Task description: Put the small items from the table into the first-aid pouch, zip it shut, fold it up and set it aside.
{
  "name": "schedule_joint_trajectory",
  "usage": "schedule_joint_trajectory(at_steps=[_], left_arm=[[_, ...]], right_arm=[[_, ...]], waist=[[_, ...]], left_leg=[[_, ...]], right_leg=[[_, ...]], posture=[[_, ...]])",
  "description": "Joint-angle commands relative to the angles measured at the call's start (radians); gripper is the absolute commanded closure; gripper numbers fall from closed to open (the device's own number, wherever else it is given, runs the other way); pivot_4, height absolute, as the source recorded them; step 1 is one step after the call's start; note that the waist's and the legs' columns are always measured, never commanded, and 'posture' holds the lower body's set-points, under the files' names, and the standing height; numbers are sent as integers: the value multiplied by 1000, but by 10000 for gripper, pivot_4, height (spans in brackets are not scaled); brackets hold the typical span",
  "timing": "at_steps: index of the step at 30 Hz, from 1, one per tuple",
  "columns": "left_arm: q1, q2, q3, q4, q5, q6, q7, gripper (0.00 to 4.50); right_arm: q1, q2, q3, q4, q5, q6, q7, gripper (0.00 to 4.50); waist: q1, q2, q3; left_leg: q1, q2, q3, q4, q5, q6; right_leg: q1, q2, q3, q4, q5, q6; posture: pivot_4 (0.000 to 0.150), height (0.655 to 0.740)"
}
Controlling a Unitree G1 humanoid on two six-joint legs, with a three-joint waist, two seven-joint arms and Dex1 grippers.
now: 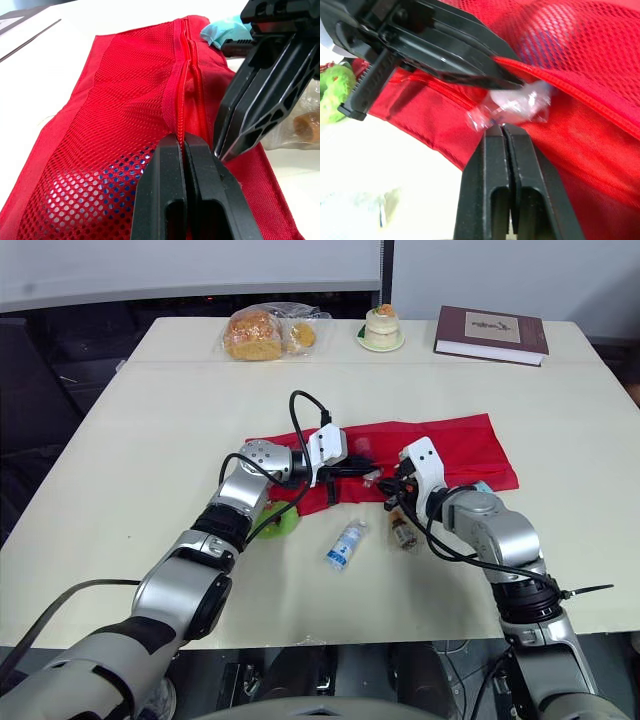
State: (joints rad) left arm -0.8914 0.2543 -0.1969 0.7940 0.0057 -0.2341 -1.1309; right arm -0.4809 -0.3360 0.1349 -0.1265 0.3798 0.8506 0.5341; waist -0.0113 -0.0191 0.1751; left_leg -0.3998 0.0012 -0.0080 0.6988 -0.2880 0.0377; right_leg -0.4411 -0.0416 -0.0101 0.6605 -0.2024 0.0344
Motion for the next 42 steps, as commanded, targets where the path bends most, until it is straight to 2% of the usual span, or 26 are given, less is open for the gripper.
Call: schedule_joint_trajectory(at_steps=[1, 10, 15, 24, 28, 33, 36, 42], left_arm=[[-8, -1, 4, -28, -12, -16, 2, 45000], [9, -3, -4, -50, -14, -8, -9, 45000], [12, -4, -4, -57, -14, -4, -7, 45000], [13, 5, 3, -40, -11, -11, 6, 45000], [6, 9, 9, -19, -6, -19, 22, 45000], [-1, 17, 14, 0, -4, -26, 37, 45000], [-3, 29, 18, 12, -6, -30, 37, 45000], [-6, 55, 22, 30, -5, -41, 32, 45000]], right_arm=[[-32, 24, 8, 30, -30, -57, -15, 44753], [-122, 119, 9, 209, -110, -181, -57, 44753], [-136, 131, 9, 243, -138, -211, -52, 44753], [21, 8, 2, -28, -96, -166, 56, 44753], [155, -74, -78, -241, 20, -238, 186, 44753], [322, -205, -226, -367, 121, -325, 315, 44753], [376, -287, -400, -379, 283, -302, 406, 36718], [465, -421, -640, -385, 424, -331, 531, 11450]], waist=[[0, 0, 0], [-1, 0, 0], [0, 0, 0], [0, 0, 0], [2, 0, 0], [4, 0, 0], [4, 0, 0], [3, 0, 0]], left_leg=[[0, 0, 0, 0, 0, 0], [0, 0, 0, 0, 0, 0], [0, 0, 0, 0, 0, 0], [0, 0, 0, 0, 0, 0], [-1, 0, -1, 0, 0, 0], [0, 0, -1, 0, 0, 1], [1, 0, -1, 0, 0, 1], [1, 0, -1, 0, -1, 1]], right_leg=[[0, 0, 0, 0, 0, 0], [0, 0, 0, 0, 0, 0], [0, 0, 0, 0, 0, 0], [0, 0, 0, 0, 0, 0], [0, 0, -1, -1, 0, 0], [1, 0, -1, -2, 0, 0], [2, 0, 0, -2, 0, 0], [2, 0, 0, -2, 0, 0]], posture=[[1500, 7289], [1500, 7289], [1500, 7289], [1500, 7289], [1500, 7289], [1500, 7289], [1500, 7289], [1500, 7289]])
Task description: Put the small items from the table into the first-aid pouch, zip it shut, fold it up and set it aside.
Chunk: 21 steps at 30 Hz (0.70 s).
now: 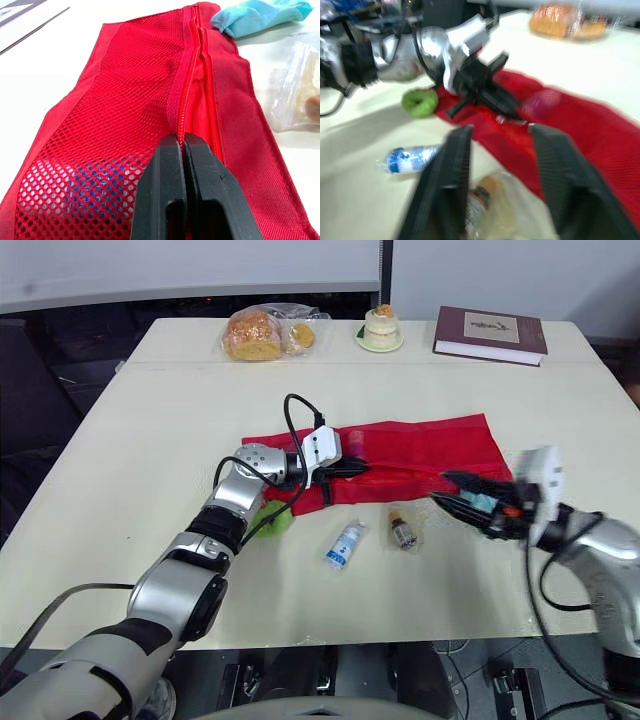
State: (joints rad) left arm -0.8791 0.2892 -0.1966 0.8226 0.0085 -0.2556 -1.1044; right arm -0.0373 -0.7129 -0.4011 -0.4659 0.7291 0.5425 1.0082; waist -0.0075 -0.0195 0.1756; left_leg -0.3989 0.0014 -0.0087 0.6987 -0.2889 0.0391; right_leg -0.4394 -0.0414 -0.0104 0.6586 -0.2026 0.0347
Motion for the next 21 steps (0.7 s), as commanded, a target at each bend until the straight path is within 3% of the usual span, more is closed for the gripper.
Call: schedule_joint_trajectory(at_steps=[1, 2, 3, 11, 21], left_arm=[[-20, 27, 23, 7, -8, -21, 4, 45000], [-21, 33, 24, 13, -8, -24, 2, 45000], [-23, 39, 24, 20, -7, -27, 1, 45000], [-35, 63, 20, 61, -3, -52, -11, 45000], [-55, 64, 19, 98, 2, -73, -4, 45000]], right_arm=[[41, -74, -138, -49, 81, -30, 88, 6681], [60, -103, -169, -49, 87, -31, 115, 970], [75, -128, -196, -50, 97, -29, 138, 420], [130, -270, -336, -27, 146, -13, 269, 420], [104, -287, -271, -43, 165, -17, 284, 420]], waist=[[-1, 0, 0], [0, 0, 0], [1, 0, 0], [5, -1, 0], [9, 0, 0]], left_leg=[[0, 0, 0, 0, 0, 0], [1, 0, 0, 0, 0, 0], [1, 0, 0, 0, 0, 0], [1, 0, 1, 0, 0, 0], [1, 0, 1, 0, 0, 0]], right_leg=[[0, 0, 0, 0, 0, 0], [0, 0, 0, 0, 0, 0], [0, 0, 0, 0, 0, 0], [1, 0, 1, 0, 0, 0], [1, 0, 1, 0, 0, 0]], posture=[[1500, 7289], [1500, 7289], [1500, 7289], [1500, 7289], [1500, 7289]])
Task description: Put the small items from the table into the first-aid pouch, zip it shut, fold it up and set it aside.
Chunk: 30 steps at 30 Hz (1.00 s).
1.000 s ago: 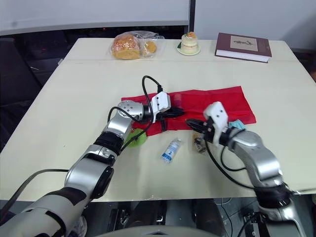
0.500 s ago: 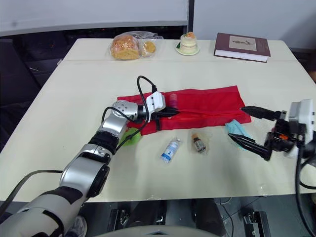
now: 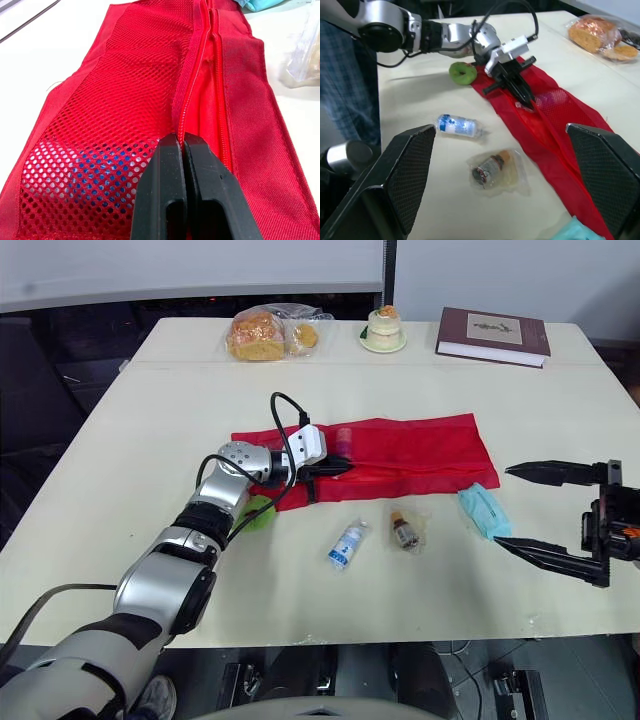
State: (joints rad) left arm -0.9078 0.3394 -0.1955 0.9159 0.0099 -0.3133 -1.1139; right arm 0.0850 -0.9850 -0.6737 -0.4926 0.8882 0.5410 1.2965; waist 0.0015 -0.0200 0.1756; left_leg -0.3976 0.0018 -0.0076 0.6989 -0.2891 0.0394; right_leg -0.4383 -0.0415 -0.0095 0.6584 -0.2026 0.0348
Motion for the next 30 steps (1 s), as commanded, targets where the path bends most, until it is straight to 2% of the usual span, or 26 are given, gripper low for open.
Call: schedule_joint_trajectory(at_steps=[1, 6, 13, 20, 24, 30], left_arm=[[-26, 13, 18, 5, 1, -16, 5, 45000], [-22, 11, 14, 1, 3, -15, 4, 45000], [-20, 7, 12, -7, 6, -11, 4, 45000], [-18, 6, 8, -14, 8, -8, 1, 45000], [-21, 5, 7, -12, 11, -8, 5, 45000], [-19, 6, 7, -22, 10, -4, 4, 45000]], right_arm=[[-26, -12, 30, -17, -9, -23, -12, 420], [-73, 5, 222, -55, -111, -44, -83, 420], [-276, 114, 603, -69, -308, -88, -202, 420], [-536, 250, 987, 165, -601, -226, -136, 420], [-654, 333, 1123, 341, -744, -360, -87, 420], [-762, 408, 1223, 524, -865, -545, -20, 420]], waist=[[1, 0, 0], [1, 0, 0], [0, 0, 0], [-3, -1, 0], [-8, 0, 0], [-8, 0, 0]], left_leg=[[0, 0, 0, 0, 0, 0], [0, 0, 0, 0, 0, 0], [0, 0, 0, 1, 0, 0], [0, 0, 0, 1, 0, 0], [0, -1, 0, 1, 0, 0], [-1, -1, 0, 2, 0, 0]], right_leg=[[0, 0, 0, 0, 0, 0], [0, 0, 0, 0, 0, 0], [0, 0, 0, 1, 0, 0], [0, 0, 0, 0, 0, 0], [-1, 0, -1, 1, 0, 0], [-1, -1, -1, 1, 0, 0]], posture=[[1500, 7289], [1500, 7289], [1500, 7289], [1500, 7289], [1500, 7289], [1500, 7289]])
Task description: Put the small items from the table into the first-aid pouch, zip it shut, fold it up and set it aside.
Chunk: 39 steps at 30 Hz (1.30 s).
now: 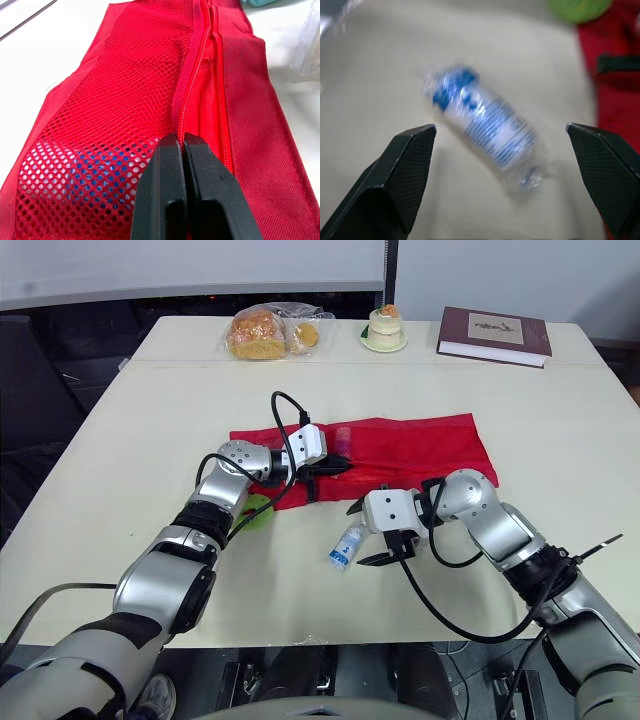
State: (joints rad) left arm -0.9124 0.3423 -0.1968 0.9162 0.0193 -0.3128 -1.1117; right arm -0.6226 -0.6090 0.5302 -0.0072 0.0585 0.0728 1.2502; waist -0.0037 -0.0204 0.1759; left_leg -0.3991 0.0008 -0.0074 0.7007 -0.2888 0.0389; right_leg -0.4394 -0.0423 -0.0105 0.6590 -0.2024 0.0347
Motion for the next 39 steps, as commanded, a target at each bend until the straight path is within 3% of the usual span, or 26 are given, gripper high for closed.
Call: schedule_joint_trajectory(at_steps=[1, 4, 7, 13, 14, 16, 21, 28, 30, 33, 39], left_arm=[[-14, 4, 9, -24, 0, -4, 2, 45000], [-14, 7, 9, -26, 1, -3, 4, 45000], [-10, 8, 10, -32, 0, 0, 4, 45000], [-3, 4, 8, -36, -1, 2, 5, 45000], [-3, 3, 7, -36, -1, 2, 5, 45000], [-4, -1, 7, -34, -1, 1, 5, 45000], [-8, -9, 6, -32, -2, 3, 6, 45000], [-1, -13, 9, -40, -5, 6, 7, 45000], [3, -21, 8, -44, -9, 8, 4, 45000], [3, -36, 6, -50, -12, 12, 4, 45000], [9, -57, 7, -73, -15, 31, 6, 45000]], right_arm=[[-69, 43, 26, 56, -45, -96, 35, 420], [-85, 63, 21, 87, -53, -130, 52, 420], [-85, 66, 10, 102, -56, -150, 64, 7742], [-72, 50, -18, 94, -52, -144, 58, 33707], [-69, 47, -23, 89, -51, -139, 58, 40577], [-60, 37, -37, 77, -49, -125, 54, 44861], [-15, 7, -97, -10, -15, -7, 27, 44861], [102, -72, -258, -251, 28, 381, -115, 44861], [128, -85, -297, -299, 0, 569, -203, 44861], [125, -27, -344, -332, -15, 812, -353, 44861], [86, 72, -333, -372, -19, 1063, -521, 44861]], waist=[[-3, 0, 0], [-6, 0, 0], [-3, 0, 0], [-4, 0, 0], [-4, 0, 0], [-4, 0, 0], [-1, 0, 0], [10, 0, 0], [13, 0, 0], [15, 0, 0], [16, 1, 0]], left_leg=[[0, 0, 0, 0, 0, 0], [0, 0, 0, 0, 0, 0], [0, 0, -1, 0, 0, 0], [0, 0, 0, 0, 0, 0], [0, 0, 0, 0, 0, 0], [0, 0, 0, 0, 0, 0], [0, 0, 0, 0, 0, 0], [0, 0, 0, 0, 0, 0], [0, 0, 0, 0, 0, 0], [0, 0, 0, 0, 0, 0], [-1, 0, 0, 0, 0, 0]], right_leg=[[0, 0, 0, 0, 0, 0], [-1, 0, 0, 1, 0, 0], [0, 0, 0, 1, 0, 0], [-1, 0, 0, 1, 0, 0], [-1, 0, 0, 1, 0, 0], [-1, 0, 0, 1, 0, 0], [-1, 0, 0, 1, 0, 0], [-1, -1, 0, 2, 0, 0], [-1, -1, 0, 2, 0, 0], [-1, -1, 0, 2, 0, 0], [-1, -1, 0, 2, 0, 0]], posture=[[1500, 7289], [1500, 7289], [1500, 7289], [1500, 7289], [1500, 7289], [1500, 7289], [1500, 7289], [1500, 7289], [1500, 7289], [1500, 7289], [1500, 7289]])
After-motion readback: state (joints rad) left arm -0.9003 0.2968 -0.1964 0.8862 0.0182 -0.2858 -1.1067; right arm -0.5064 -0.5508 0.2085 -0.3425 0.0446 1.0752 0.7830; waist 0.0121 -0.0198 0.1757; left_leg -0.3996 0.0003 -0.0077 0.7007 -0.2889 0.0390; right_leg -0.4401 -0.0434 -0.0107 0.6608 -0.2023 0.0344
